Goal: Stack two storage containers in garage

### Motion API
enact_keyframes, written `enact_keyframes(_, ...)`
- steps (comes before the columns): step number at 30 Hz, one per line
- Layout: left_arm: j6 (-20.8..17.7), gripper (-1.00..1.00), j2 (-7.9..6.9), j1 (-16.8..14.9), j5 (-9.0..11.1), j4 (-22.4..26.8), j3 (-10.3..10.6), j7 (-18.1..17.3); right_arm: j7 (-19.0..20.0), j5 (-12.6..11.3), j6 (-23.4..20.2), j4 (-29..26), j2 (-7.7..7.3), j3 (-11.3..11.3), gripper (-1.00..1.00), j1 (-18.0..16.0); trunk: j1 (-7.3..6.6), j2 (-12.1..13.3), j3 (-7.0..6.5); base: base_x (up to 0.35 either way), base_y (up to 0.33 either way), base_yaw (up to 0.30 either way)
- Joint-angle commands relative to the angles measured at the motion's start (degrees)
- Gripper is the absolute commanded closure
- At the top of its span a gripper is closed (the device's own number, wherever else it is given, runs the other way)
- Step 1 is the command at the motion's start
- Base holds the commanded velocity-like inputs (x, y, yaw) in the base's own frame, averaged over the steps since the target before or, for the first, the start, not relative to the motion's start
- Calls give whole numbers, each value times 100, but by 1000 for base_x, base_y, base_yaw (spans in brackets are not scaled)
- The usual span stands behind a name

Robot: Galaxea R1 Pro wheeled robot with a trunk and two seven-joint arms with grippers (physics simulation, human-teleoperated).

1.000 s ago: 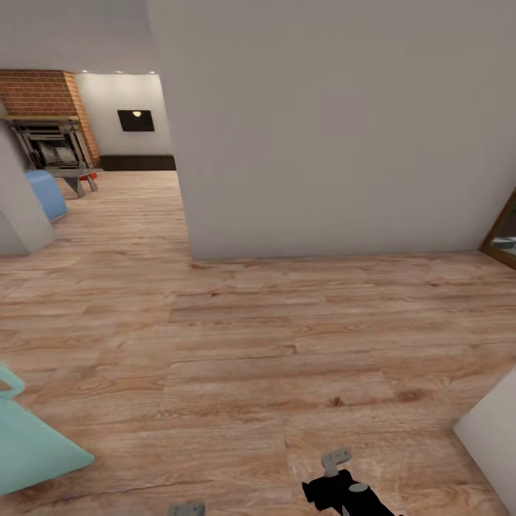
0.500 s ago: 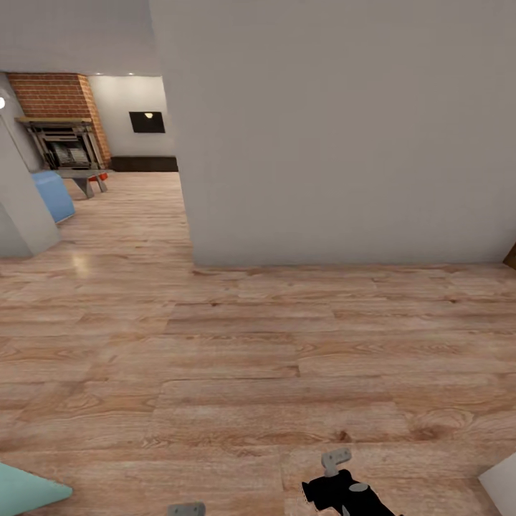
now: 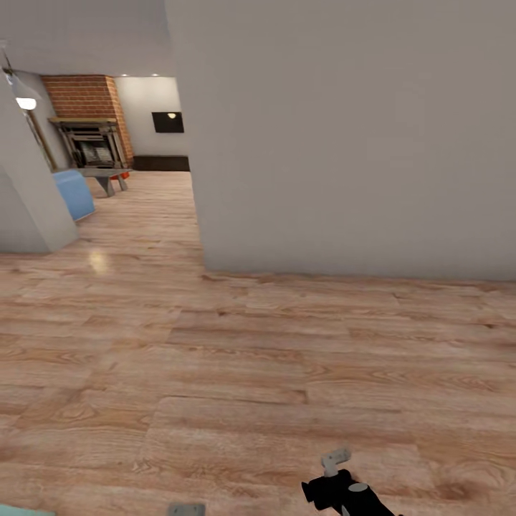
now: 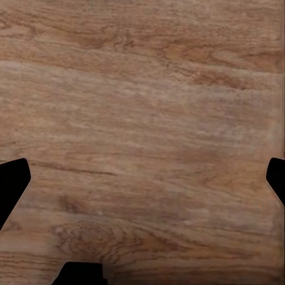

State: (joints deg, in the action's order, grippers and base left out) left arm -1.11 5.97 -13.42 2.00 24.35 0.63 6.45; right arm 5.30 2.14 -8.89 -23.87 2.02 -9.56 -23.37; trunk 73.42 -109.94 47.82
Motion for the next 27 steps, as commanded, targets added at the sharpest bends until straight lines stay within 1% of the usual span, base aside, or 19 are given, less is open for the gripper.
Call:
enact_keyframes(1, -12, -100, 1, -2, 24, 7, 8, 23, 12, 23, -34, -13, -4, -8, -100, 0, 3, -2, 5, 341, -100, 66)
enact_keyframes(5, -12, -100, 1, -2, 23, 8, 8, 23, 15, 23, -34, -14, -5, -8, -100, 0, 3, -2, 5, 343, -73, 39)
enact_keyframes(9, -12, -100, 1, -2, 21, 7, 8, 23, 10, 23, -34, -13, -4, -10, -100, 0, 3, -2, 5, 344, -80, 153)
enact_keyframes(27, -12, -100, 1, -1, 20, 0, 8, 23, 6, 23, -34, -7, 0, -11, -100, 0, 3, -2, 5, 344, -12, 252)
